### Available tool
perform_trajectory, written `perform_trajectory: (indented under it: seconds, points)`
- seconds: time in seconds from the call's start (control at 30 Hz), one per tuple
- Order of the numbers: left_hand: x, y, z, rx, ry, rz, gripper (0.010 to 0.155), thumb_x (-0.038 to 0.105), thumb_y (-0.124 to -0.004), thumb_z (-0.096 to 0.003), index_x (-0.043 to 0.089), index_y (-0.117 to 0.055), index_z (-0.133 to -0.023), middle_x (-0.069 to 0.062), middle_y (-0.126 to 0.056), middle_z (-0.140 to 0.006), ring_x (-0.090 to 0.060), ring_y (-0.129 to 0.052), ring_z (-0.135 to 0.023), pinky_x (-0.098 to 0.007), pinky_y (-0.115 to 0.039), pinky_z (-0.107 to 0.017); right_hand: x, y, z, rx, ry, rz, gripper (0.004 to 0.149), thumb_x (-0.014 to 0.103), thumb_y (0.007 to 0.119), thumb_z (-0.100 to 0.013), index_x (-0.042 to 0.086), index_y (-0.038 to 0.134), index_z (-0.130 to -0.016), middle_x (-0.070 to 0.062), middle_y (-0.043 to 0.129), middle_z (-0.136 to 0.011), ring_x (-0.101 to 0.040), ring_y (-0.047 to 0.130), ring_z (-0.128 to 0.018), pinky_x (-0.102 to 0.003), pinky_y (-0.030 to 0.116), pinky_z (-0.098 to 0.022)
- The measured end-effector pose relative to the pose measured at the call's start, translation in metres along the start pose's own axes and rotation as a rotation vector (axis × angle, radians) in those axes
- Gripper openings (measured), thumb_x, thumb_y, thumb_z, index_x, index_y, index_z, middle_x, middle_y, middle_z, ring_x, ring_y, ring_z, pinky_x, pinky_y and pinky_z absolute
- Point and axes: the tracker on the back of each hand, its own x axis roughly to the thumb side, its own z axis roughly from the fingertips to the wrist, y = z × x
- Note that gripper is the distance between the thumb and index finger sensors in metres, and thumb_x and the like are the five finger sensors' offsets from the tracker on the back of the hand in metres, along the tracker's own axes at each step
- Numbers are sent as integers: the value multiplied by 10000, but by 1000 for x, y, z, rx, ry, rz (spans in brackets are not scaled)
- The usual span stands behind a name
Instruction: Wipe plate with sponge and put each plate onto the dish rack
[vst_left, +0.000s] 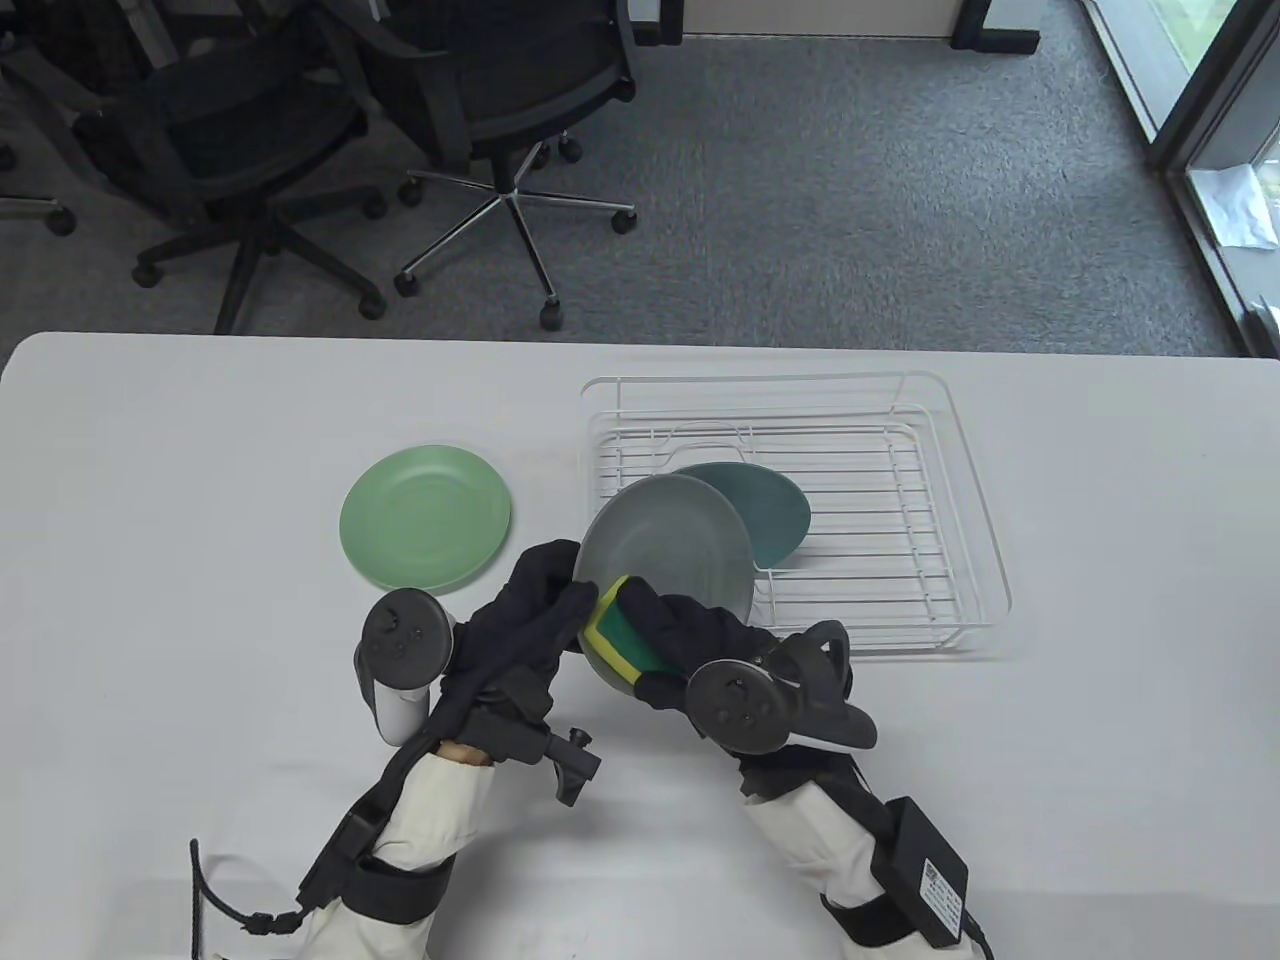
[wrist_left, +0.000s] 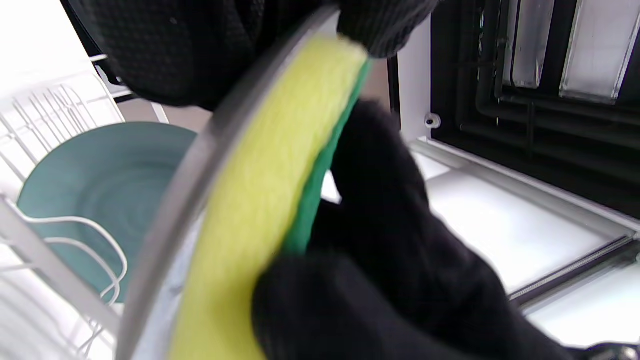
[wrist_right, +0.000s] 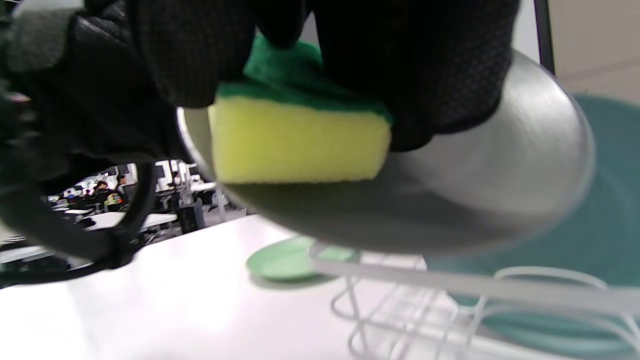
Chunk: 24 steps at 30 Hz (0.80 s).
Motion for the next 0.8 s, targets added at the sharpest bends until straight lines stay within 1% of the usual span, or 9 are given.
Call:
perform_trajectory:
  seconds: [0.13,0.23,0.3,0.37,0.5,0.6,0.63,0.8]
  points:
    - [2,-4,-1,-60,-25,-32,539,323,-678,-604,19,-601,-1042,-288,-822,-963,-452,-902,-777,-385,-908,-448,-2,6,0,-108,42,95,786,383,808,-500,222,354,-1122,-224,773,-995,-383,905,-752,-418,847,-519]
    - [2,-7,-3,-96,-33,-38,532,314,-678,-604,22,-603,-1042,-291,-822,-970,-464,-915,-783,-402,-917,-442,-8,9,1,-187,85,139,815,386,819,-486,209,339,-1120,-214,781,-987,-369,919,-742,-395,860,-509]
    - [2,-10,-3,-123,-37,-37,532,306,-697,-599,22,-607,-1040,-300,-819,-974,-468,-931,-776,-399,-933,-426,-14,10,1,-233,126,167,822,395,802,-496,156,331,-1125,-228,793,-970,-363,938,-719,-378,873,-494]
    - [3,-12,-3,-121,-38,-37,532,298,-718,-591,17,-615,-1031,-317,-824,-961,-474,-946,-757,-378,-944,-411,-22,10,1,-248,153,161,820,388,801,-496,137,337,-1123,-241,797,-962,-371,943,-708,-383,877,-482]
    - [2,-14,-3,-99,-42,-37,526,293,-741,-579,17,-630,-1014,-325,-839,-940,-474,-962,-733,-376,-952,-401,-38,13,2,-207,220,179,820,385,796,-502,113,339,-1126,-254,803,-958,-383,945,-702,-402,873,-472]
    - [-1,-10,-3,-46,-37,-16,520,290,-744,-576,15,-636,-1004,-326,-845,-931,-473,-966,-720,-383,-953,-408,-47,16,0,-66,254,199,827,382,794,-508,85,338,-1131,-266,808,-955,-396,948,-693,-425,861,-467]
    - [-2,-7,-2,-24,-31,-9,519,292,-742,-576,12,-636,-1001,-328,-846,-927,-469,-969,-717,-376,-956,-406,-49,16,0,8,252,204,831,388,791,-510,79,336,-1133,-267,814,-950,-389,952,-684,-422,860,-467]
    - [-7,3,-2,45,-5,36,519,294,-745,-575,2,-638,-990,-331,-837,-929,-471,-960,-722,-384,-956,-410,-39,17,-3,148,165,144,836,394,798,-503,70,359,-1135,-267,831,-931,-381,958,-660,-419,856,-459]
